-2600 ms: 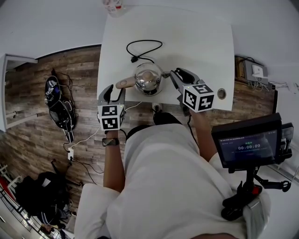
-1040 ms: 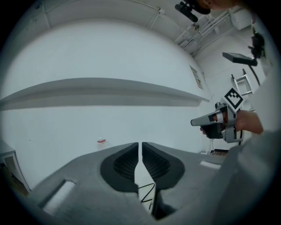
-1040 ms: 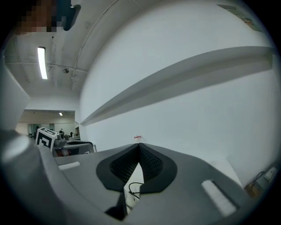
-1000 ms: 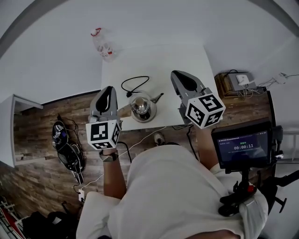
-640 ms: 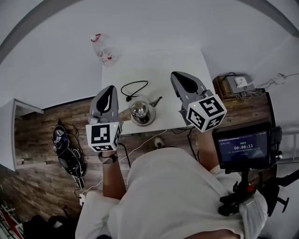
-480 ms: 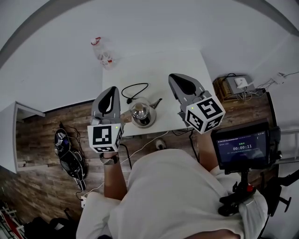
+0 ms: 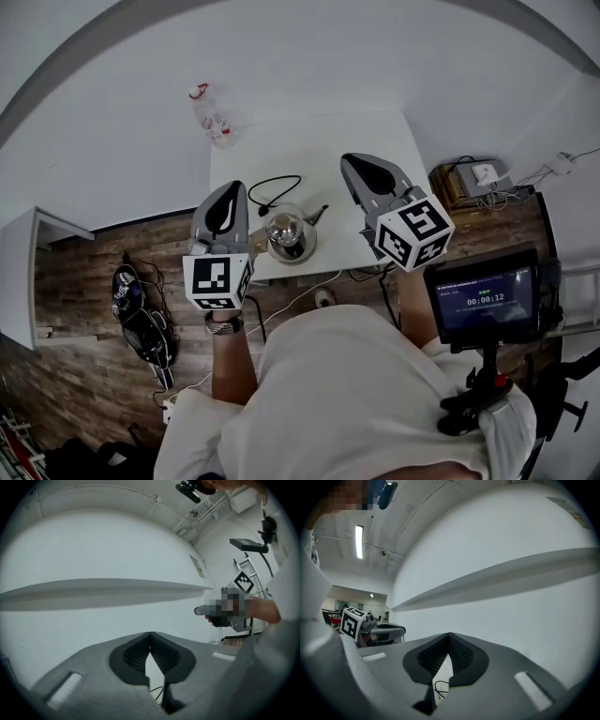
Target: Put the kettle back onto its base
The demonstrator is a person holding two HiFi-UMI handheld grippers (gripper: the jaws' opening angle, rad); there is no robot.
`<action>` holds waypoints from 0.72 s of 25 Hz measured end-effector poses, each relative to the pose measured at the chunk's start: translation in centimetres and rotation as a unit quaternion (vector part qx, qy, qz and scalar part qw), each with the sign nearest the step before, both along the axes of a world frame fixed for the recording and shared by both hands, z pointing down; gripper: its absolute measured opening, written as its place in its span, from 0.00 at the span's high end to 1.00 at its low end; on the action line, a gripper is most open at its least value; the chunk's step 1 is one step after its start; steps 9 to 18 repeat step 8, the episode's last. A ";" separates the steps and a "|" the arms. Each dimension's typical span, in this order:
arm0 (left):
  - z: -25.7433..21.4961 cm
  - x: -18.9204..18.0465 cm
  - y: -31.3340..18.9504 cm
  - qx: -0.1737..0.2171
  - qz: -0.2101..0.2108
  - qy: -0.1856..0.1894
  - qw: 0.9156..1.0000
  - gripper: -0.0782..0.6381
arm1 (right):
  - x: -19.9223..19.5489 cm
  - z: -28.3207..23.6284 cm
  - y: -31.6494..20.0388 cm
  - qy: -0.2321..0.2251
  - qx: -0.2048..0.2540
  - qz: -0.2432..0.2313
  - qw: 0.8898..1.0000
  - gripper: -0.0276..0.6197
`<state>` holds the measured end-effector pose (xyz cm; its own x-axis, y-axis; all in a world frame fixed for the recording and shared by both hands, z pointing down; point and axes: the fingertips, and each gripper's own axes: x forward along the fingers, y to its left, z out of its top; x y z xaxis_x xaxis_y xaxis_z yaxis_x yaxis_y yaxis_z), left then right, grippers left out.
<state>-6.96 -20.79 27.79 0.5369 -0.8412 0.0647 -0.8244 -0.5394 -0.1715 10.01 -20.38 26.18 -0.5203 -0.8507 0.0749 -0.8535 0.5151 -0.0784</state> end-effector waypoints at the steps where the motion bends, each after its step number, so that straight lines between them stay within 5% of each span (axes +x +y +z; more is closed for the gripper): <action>1: -0.1 0.0 0.0 0.001 0.000 0.001 1.000 0.88 | 0.0 0.0 0.0 0.001 0.000 -0.001 1.000 0.95; 18: -0.6 -0.4 0.5 0.002 -0.009 0.003 1.000 0.88 | -0.8 -0.5 0.5 0.002 0.004 -0.013 1.000 0.95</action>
